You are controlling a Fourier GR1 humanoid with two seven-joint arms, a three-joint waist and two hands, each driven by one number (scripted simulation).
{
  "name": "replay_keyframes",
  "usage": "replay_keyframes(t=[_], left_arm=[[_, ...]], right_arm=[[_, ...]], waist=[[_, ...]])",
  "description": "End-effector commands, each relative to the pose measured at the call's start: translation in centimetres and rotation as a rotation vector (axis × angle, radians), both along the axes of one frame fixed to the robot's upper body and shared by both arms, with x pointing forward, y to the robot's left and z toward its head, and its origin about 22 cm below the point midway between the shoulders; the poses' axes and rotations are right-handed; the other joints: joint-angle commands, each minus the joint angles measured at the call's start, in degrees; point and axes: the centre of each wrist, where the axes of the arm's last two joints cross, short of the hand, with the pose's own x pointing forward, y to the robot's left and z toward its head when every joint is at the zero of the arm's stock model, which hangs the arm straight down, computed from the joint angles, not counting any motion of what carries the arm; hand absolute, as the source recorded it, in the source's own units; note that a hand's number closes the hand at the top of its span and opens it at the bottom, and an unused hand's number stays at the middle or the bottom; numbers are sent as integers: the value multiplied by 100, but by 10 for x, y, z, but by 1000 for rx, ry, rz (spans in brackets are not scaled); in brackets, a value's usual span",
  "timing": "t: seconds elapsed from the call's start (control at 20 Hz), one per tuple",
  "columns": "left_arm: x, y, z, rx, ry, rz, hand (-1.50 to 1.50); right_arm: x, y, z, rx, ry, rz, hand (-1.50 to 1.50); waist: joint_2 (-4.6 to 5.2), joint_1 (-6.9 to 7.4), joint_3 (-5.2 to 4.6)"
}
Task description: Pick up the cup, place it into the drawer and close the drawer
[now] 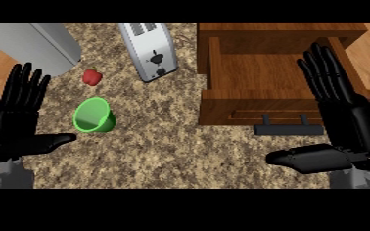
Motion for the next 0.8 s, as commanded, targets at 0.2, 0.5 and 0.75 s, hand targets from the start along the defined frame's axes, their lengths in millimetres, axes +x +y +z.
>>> replay_keyframes(t=[0.2,0.5,0.75], left_arm=[[10,9,-61,8,94,49,-150],[8,41,-89,45,153,104,-150],[20,31,-114,48,181,99,-150]], right_arm=[[26,-1,8,4,-33,3,-150],[18,-7,12,12,-51,-11,-150],[31,-7,10,-4,-47,0,-150]], waist=[[5,-9,-1],[3,-25,-1],[1,-13,0]])
